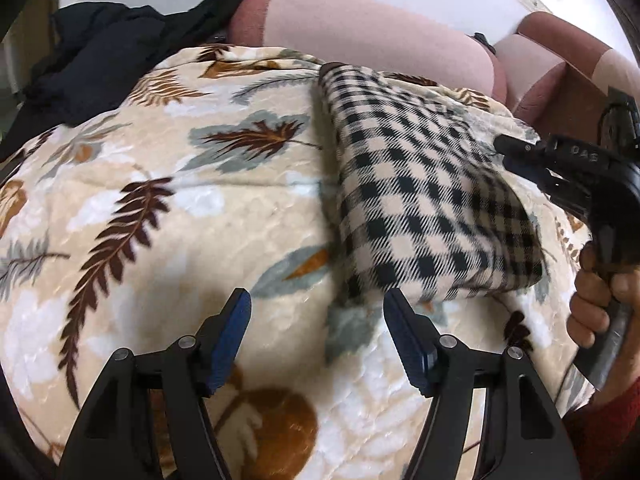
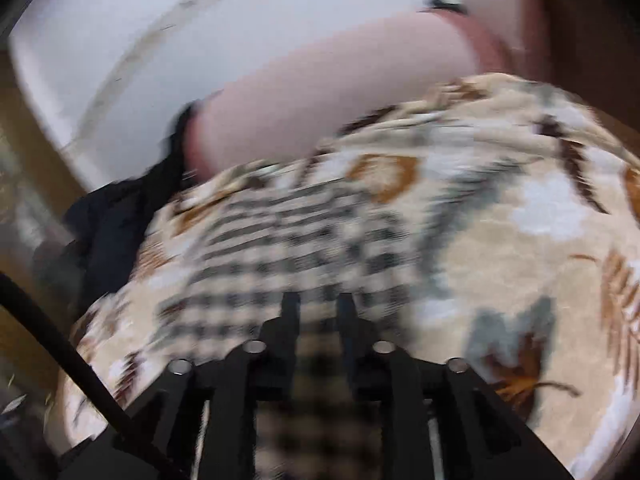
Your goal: Fold large clothes
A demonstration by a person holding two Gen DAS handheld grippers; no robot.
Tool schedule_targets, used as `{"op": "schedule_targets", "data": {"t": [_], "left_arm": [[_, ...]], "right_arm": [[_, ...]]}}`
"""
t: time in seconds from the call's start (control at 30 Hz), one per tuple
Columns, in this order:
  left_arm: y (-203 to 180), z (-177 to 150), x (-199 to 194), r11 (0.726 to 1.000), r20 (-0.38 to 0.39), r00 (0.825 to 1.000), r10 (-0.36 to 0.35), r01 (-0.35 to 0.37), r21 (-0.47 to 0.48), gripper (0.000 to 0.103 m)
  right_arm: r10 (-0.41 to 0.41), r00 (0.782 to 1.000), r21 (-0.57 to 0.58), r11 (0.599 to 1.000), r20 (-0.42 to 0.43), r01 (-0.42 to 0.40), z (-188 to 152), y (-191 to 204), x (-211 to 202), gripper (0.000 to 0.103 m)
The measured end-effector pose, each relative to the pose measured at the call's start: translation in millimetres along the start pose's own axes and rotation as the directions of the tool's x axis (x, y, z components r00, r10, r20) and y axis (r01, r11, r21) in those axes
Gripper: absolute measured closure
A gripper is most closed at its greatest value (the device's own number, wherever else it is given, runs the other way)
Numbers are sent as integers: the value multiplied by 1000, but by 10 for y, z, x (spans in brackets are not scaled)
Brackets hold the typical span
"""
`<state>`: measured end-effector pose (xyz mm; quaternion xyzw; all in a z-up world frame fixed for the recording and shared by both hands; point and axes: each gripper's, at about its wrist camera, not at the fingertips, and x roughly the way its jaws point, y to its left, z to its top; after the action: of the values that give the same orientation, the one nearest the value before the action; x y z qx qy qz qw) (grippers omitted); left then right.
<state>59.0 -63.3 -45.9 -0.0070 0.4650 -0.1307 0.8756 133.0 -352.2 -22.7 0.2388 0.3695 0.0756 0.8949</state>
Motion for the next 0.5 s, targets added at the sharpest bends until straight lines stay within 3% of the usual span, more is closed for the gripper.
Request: {"op": "schedule_targets", "data": {"t": [0.07, 0.13, 0.23, 0.33, 0.4, 0.47, 0.5], "left_arm": [[15, -72, -53, 999, 14, 999, 39, -39, 9, 35], [36, -150, -109, 998, 26, 997, 66, -67, 17, 35], [77, -247, -155, 997, 21, 997, 69, -70, 18, 33], [96, -319, -139, 997, 10, 997, 71, -71, 14, 33], [93, -355, -114, 997, 0, 997, 75, -75, 11, 33], [115, -404, -81, 996, -10, 996, 84, -84, -2, 33], [114, -419, -61, 996, -15, 996, 85, -85, -7, 33]], "right_arm": [[42, 996, -3, 999, -76, -42, -111, 41, 107, 63], [-22, 993, 6, 1000, -118, 23, -209, -24, 193, 64], [-153, 983, 24, 987, -106, 156, -271, -169, 68, 64], [-257, 965, -31, 966, -48, 256, -302, -138, -223, 63], [-247, 969, -77, 966, -5, 245, -360, -38, -401, 63], [-173, 985, -107, 979, 13, 173, -387, 133, -480, 63], [-97, 995, -114, 989, 10, 97, -425, 217, -510, 63]]}}
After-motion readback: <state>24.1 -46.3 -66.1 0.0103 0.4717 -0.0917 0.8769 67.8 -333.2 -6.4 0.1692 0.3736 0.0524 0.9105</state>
